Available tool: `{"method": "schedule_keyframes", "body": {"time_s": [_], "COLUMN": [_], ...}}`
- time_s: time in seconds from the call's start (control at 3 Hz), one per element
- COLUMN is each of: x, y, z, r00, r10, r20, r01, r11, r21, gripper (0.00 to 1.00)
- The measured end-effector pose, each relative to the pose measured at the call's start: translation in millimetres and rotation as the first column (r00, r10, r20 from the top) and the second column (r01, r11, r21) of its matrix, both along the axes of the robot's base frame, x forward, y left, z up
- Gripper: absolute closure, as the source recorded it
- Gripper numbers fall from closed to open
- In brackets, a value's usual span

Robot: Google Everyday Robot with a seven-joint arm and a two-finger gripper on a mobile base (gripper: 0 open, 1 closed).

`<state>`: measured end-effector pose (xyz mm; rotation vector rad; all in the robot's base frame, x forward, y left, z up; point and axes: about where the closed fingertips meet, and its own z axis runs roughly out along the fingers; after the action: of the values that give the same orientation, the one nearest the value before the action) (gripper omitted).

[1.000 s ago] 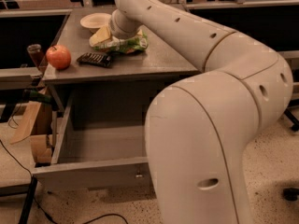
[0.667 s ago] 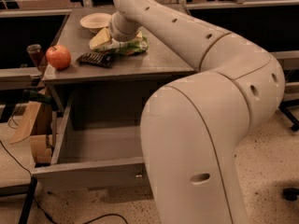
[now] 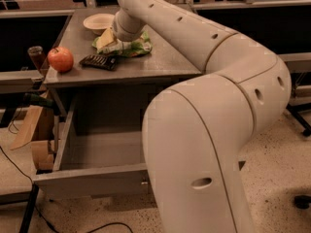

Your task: Place green rice chip bag into top drawer

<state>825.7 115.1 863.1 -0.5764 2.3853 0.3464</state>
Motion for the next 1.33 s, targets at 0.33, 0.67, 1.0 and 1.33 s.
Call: {"method": "schedule_keyframes", "body": {"time_s": [0.33, 0.67, 1.0, 1.33], "x": [0.1, 1.3, 2.0, 1.5], "y": [0.1, 2.2, 3.7, 0.7], "z": [5.4, 4.5, 3.4, 1.9], "r00": [1.0000, 0.9999, 0.9997, 0.9991], "r10": [0.000, 0.000, -0.001, -0.008], "r20": [0.000, -0.012, -0.026, -0.041], "r01": [0.000, 0.000, 0.000, 0.006], "r11": [1.000, 1.000, 1.000, 0.999], "r21": [0.000, -0.014, -0.029, -0.041], "gripper": [0.73, 0.94, 1.00, 1.00]}}
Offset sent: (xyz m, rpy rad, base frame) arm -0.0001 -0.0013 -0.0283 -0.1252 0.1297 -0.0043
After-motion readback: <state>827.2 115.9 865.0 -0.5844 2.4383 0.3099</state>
